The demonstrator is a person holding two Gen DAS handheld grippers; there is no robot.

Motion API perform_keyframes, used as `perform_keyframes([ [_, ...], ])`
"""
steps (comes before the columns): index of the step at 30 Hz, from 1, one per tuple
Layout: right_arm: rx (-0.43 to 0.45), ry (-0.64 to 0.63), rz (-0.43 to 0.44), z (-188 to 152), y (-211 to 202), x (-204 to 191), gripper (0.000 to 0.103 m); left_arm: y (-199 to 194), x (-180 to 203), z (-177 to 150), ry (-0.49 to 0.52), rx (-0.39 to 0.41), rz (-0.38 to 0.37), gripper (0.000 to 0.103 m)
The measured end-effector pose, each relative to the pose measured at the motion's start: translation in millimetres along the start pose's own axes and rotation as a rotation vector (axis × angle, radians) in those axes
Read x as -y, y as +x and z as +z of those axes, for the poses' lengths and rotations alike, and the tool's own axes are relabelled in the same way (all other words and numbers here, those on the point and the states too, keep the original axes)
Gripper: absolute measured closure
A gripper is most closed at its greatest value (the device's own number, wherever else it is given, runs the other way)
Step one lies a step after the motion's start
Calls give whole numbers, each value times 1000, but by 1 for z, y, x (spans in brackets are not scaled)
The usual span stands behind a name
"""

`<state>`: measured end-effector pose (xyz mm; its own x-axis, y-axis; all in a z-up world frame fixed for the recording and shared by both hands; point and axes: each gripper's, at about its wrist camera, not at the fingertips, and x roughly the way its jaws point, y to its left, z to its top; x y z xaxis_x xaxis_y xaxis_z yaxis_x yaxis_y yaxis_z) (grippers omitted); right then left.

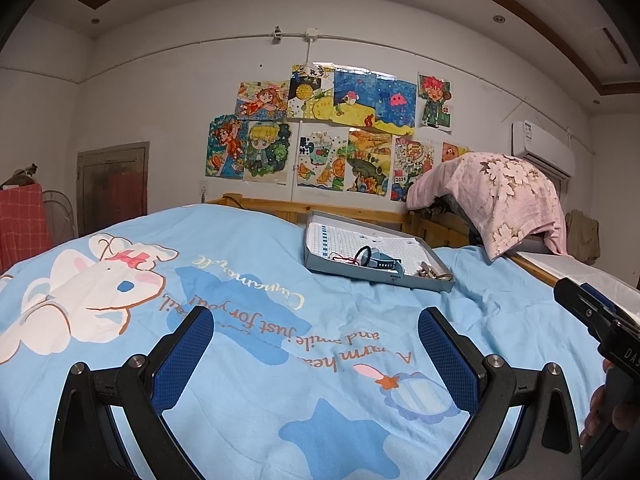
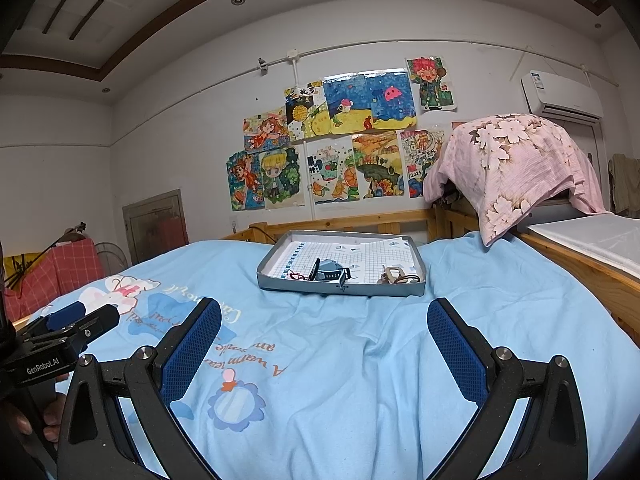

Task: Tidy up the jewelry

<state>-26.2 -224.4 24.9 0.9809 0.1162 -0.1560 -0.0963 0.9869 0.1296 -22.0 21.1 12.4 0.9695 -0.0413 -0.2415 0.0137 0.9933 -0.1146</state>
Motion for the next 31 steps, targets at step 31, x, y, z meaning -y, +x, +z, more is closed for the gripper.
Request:
perform_keyframes([
  [31,-13,8,1,-3,3,-5,2,0,-4,1,5,3,7,0],
])
